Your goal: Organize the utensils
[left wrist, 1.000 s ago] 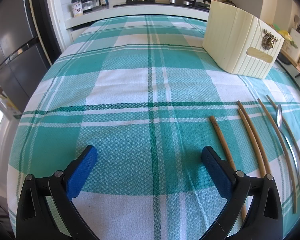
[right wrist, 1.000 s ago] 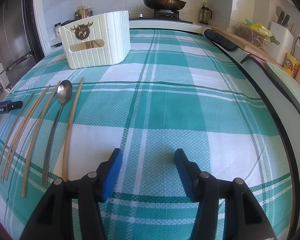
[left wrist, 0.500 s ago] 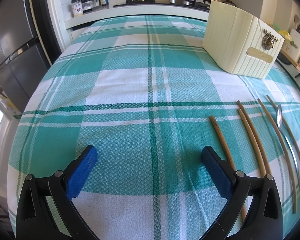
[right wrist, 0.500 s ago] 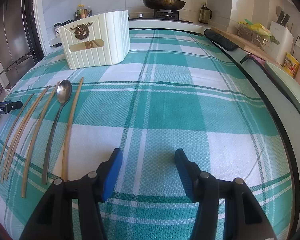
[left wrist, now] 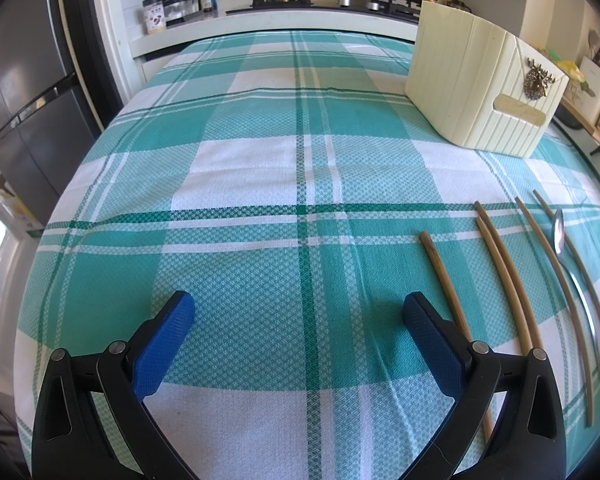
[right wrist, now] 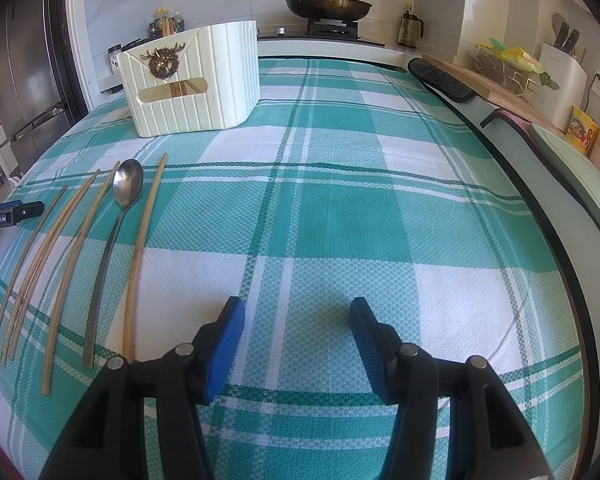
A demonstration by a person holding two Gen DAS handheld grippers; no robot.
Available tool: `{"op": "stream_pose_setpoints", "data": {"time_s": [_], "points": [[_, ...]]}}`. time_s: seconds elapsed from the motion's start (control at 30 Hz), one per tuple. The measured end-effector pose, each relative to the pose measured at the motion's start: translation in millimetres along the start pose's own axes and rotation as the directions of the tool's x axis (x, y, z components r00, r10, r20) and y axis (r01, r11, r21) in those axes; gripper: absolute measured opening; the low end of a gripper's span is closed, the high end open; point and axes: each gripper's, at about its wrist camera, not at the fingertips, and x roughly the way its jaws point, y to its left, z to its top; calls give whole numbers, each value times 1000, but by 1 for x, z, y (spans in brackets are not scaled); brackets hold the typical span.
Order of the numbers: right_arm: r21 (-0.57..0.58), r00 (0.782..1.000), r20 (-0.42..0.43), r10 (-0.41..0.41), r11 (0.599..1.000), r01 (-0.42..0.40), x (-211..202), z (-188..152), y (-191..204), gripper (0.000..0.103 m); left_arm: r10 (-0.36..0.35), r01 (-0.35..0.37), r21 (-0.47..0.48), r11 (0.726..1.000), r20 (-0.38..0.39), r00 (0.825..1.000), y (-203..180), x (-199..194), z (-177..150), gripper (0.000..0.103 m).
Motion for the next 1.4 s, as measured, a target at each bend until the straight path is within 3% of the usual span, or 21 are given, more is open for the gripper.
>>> {"op": "stream_pose_setpoints", "data": {"time_s": [0.3, 0.43, 0.53, 0.77, 0.87, 1.13, 1.4], "points": [[-5, 1000, 14, -6, 1000, 6, -5, 0, 5, 56, 0, 0, 0, 1000, 0, 1000, 0, 0, 0, 103], [-62, 991, 8, 137, 989, -136, -13, 11, 36, 56, 0, 0, 0, 1000, 0, 1000, 0, 0, 0, 103], [-152, 984, -14, 179, 972, -179, -11, 23, 65, 55, 0, 0, 0, 1000, 0, 1000, 0, 0, 0, 103], [-220, 969, -137, 207, 947, -234, 21, 34, 91, 21, 0, 0, 0, 1000, 0, 1000, 0, 0, 0, 103], [-249, 980, -119, 158, 951, -184, 23, 35, 93, 7, 0, 0, 0, 1000, 0, 1000, 0, 0, 0, 103], [-27, 996, -83, -38, 999, 36, 12, 21, 23, 7, -3, 3, -1, 1000, -1, 1000, 0, 0, 0, 103], [45, 998, -19, -54, 997, 55, -2, 1, 2, 8, -27, 26, -5, 1000, -28, 999, 3, -5, -1, 102]]}}
